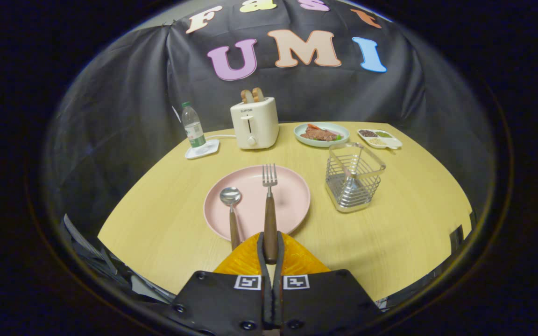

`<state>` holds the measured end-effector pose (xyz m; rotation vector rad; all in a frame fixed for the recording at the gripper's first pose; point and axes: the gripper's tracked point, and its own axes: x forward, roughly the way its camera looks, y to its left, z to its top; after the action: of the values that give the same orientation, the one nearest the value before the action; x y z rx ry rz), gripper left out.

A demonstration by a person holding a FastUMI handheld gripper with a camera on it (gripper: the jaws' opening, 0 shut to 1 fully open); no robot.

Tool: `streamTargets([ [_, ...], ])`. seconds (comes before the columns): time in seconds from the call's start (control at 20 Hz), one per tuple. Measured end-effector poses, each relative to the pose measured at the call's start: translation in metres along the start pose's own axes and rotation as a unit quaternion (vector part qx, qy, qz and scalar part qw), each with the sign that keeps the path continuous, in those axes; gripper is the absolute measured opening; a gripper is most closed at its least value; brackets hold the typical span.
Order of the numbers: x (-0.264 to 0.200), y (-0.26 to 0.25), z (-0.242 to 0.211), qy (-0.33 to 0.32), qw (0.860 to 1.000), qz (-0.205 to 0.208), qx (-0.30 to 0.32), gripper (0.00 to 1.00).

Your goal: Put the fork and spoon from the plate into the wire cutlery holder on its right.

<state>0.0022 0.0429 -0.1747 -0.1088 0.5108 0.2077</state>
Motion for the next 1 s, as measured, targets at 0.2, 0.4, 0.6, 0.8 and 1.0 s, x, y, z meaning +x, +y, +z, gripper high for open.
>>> streamTargets([
  [0.2, -0.023, -0.029, 0.035, -0.005, 1.000, -0.007, -0.004, 0.03],
  [0.4, -0.042, -0.079, 0.071, 0.003, 0.999, -0.035, -0.023, 0.03],
  [0.6, -0.052, -0.121, 0.085, 0.050, 0.996, -0.054, -0.047, 0.03],
  [0.8, -0.050, -0.137, 0.081, 0.117, 0.991, -0.045, -0.052, 0.03],
  [1.0, -0.043, -0.145, 0.071, 0.185, 0.981, -0.036, -0.056, 0.03],
])
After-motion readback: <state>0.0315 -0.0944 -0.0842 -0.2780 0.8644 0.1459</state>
